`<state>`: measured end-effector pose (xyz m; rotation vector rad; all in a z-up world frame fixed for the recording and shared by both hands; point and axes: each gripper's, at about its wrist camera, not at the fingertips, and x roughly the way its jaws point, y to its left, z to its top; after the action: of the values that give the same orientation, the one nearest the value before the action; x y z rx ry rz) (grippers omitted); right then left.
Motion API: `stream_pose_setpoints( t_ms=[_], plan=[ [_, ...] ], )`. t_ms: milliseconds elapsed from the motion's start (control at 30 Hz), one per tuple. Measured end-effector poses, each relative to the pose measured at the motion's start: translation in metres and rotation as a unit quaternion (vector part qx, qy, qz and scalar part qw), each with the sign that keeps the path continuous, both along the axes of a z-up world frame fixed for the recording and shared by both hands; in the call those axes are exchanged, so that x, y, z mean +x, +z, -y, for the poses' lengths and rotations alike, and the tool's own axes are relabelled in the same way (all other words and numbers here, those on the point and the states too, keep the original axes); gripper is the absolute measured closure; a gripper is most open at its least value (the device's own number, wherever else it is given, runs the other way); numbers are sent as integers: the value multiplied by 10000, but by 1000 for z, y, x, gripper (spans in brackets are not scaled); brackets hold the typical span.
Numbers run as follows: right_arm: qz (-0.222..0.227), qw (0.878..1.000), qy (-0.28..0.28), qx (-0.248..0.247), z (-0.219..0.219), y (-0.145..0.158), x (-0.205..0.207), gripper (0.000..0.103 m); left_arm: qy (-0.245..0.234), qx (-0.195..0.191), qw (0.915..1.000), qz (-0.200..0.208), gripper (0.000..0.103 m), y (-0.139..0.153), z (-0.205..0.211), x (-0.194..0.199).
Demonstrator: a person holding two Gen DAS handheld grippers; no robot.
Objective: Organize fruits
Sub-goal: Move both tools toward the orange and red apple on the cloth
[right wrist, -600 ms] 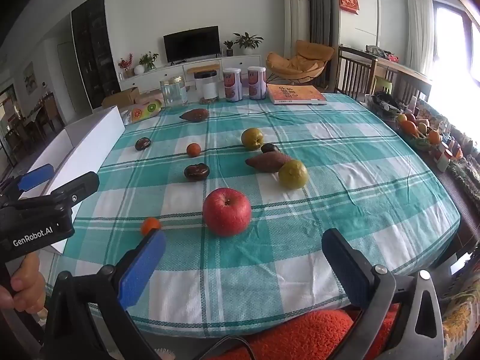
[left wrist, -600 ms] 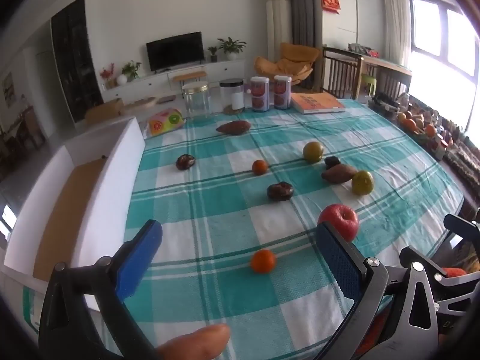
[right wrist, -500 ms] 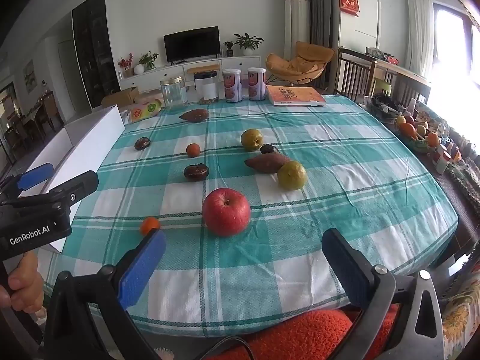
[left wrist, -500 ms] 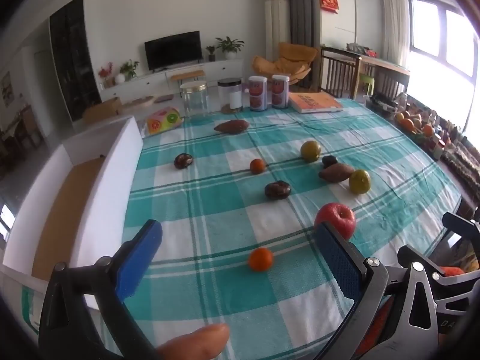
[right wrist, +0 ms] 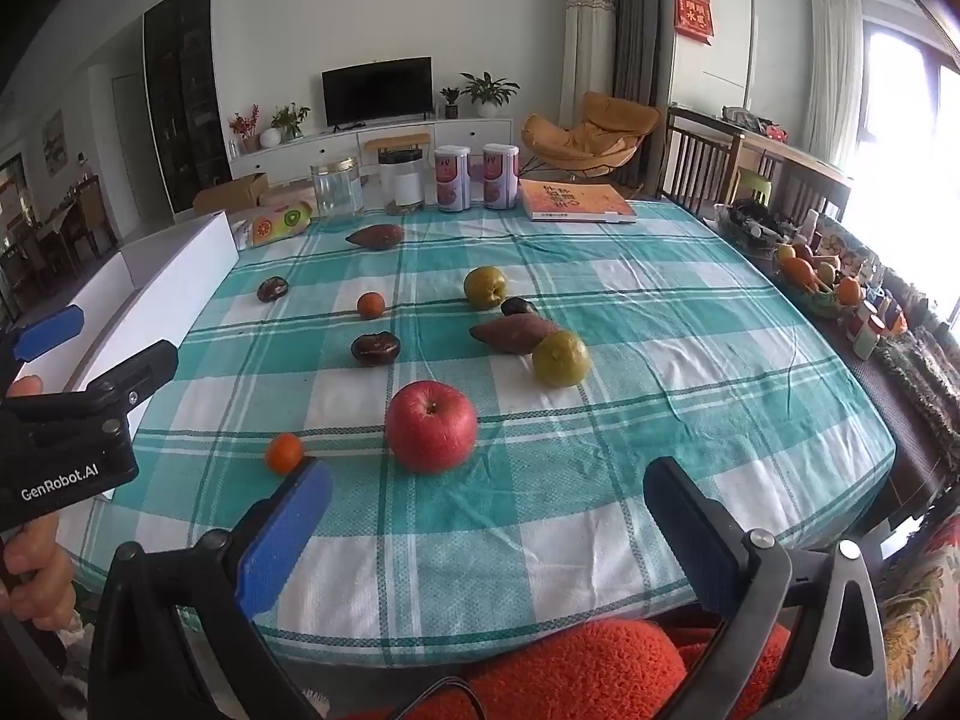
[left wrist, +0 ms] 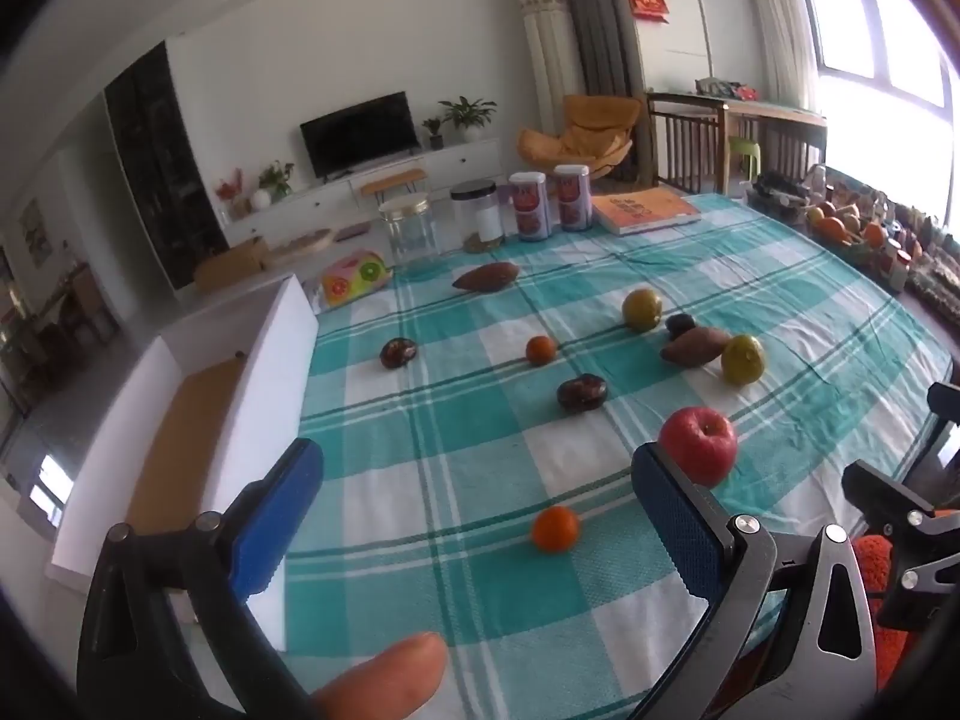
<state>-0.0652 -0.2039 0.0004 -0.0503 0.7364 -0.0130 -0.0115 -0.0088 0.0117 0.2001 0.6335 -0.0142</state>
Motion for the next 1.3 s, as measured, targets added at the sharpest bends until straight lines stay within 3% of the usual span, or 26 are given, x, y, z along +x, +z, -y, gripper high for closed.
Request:
stream_pose_setpoints(
  t_ms=[133,200,300,400,567,833,1133,1300],
  plan=[
    [62,9897,-101,-1428,8,27,3,0,83,-70,9997,197,0,11,-7,0],
    [28,9839,-197,-1774,13,37,3,0,-6,-191,9997,148,0,15,-8,1],
    [-144,9950,-42,-986,24,38,4,0,-206,-452,9988,-33,0,16,-8,0],
    [-312,9994,106,-125,23,17,5,0,-352,-657,9964,-395,0,9,-2,1],
    [-376,9980,31,507,11,-19,5,0,-200,-533,9962,-657,0,-8,-2,4],
    [-107,9984,87,550,-8,-25,3,0,-74,-525,9952,-818,0,-18,-12,7],
    [158,9948,-373,939,16,-26,1,0,44,-331,9932,-1112,0,-40,-13,14],
    [177,9956,-353,854,9,-27,4,0,-7,-368,9932,-1105,0,-43,-13,14]
  ],
)
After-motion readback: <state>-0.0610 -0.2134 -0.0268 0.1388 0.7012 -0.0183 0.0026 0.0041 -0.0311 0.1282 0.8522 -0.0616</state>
